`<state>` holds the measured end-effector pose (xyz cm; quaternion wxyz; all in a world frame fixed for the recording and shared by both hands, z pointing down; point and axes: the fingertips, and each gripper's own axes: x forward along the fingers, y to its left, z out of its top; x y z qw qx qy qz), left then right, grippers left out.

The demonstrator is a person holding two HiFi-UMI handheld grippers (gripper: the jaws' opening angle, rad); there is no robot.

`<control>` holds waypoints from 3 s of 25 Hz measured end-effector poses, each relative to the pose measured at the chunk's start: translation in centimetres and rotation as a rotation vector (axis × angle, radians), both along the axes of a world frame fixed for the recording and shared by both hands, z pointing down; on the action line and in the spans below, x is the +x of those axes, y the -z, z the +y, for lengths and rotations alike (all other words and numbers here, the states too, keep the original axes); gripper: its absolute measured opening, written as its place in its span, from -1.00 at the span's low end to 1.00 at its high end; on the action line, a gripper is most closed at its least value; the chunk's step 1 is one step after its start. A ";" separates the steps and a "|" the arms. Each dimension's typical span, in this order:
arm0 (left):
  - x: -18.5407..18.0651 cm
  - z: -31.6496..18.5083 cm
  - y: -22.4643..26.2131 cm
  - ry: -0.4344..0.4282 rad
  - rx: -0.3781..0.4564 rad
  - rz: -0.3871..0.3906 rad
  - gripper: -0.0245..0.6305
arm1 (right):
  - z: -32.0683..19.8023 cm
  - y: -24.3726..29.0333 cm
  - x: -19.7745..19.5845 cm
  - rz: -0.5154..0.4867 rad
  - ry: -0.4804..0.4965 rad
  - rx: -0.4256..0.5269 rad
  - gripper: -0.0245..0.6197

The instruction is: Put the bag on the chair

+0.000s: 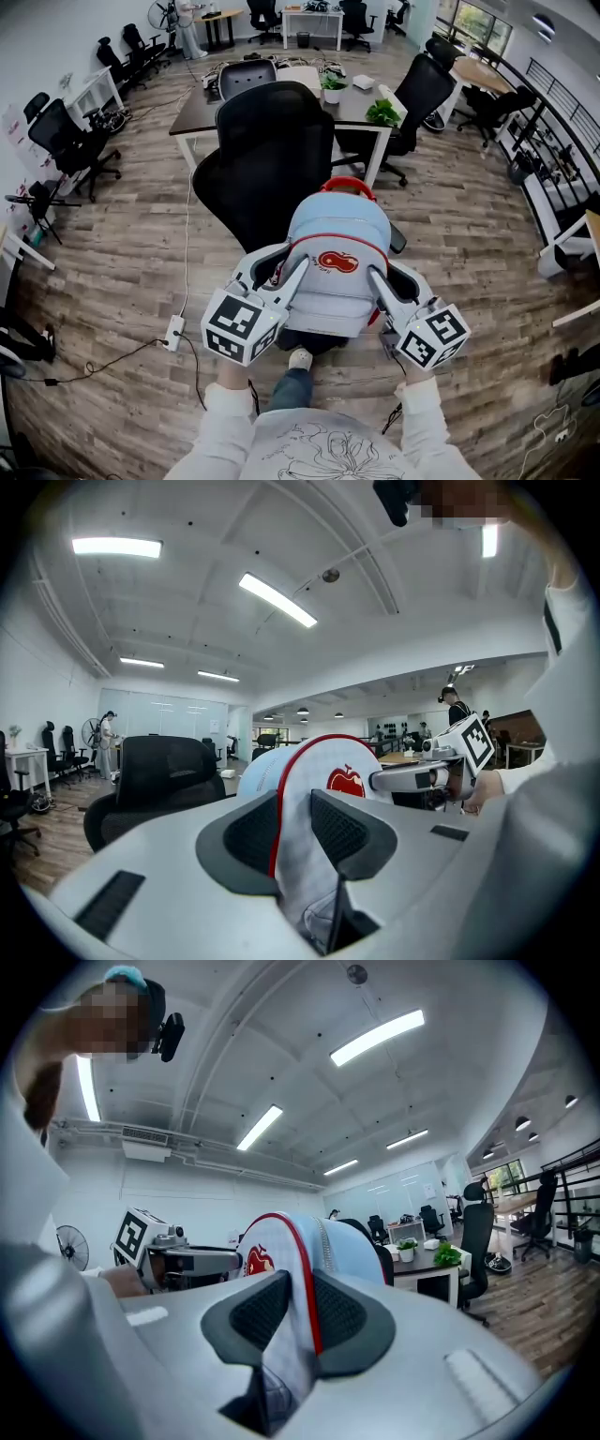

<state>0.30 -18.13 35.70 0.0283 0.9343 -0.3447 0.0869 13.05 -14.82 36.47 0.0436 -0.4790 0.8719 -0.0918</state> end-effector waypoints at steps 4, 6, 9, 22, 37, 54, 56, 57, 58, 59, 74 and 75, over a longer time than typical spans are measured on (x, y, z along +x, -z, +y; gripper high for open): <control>0.4 -1.6 -1.1 -0.015 -0.032 -0.002 -0.58 | -1.5 -1.0 0.4 0.005 -0.009 -0.029 -0.65; 0.5 -2.4 -1.5 -0.014 -0.046 0.003 -0.58 | -2.3 -1.5 0.4 0.008 -0.010 -0.047 -0.65; 0.6 -3.3 -3.0 -0.001 -0.073 0.005 -0.61 | -3.4 -3.2 0.4 -0.030 0.008 -0.093 -0.68; 0.1 -4.9 -7.5 -0.045 -0.193 -0.006 -0.63 | -4.4 -7.0 -0.4 -0.016 0.055 -0.178 -0.73; -1.8 -3.6 -8.9 -0.010 -0.307 -0.053 -0.63 | -3.7 -8.3 -2.4 -0.012 0.160 -0.281 -0.73; -1.4 -2.9 -16.4 0.020 -0.437 -0.127 -0.64 | -3.8 -15.5 -2.0 0.006 0.236 -0.392 -0.74; -1.4 -2.7 -17.4 0.020 -0.454 -0.135 -0.64 | -3.7 -16.5 -2.0 0.012 0.239 -0.404 -0.74; -1.3 -2.6 -18.0 0.020 -0.463 -0.139 -0.64 | -3.7 -17.0 -2.0 0.014 0.240 -0.409 -0.74; -1.3 -2.5 -18.5 0.019 -0.471 -0.144 -0.64 | -3.7 -17.5 -1.9 0.016 0.242 -0.412 -0.74; -1.3 -2.4 -19.0 0.018 -0.477 -0.149 -0.64 | -3.7 -18.0 -1.9 0.018 0.242 -0.415 -0.74; -2.0 -1.2 -24.5 0.031 -0.537 -0.261 -0.64 | -2.6 -24.1 -2.8 0.137 0.279 -0.479 -0.73; -1.9 -1.0 -24.9 0.032 -0.542 -0.269 -0.64 | -2.6 -24.6 -2.7 0.155 0.280 -0.483 -0.72</control>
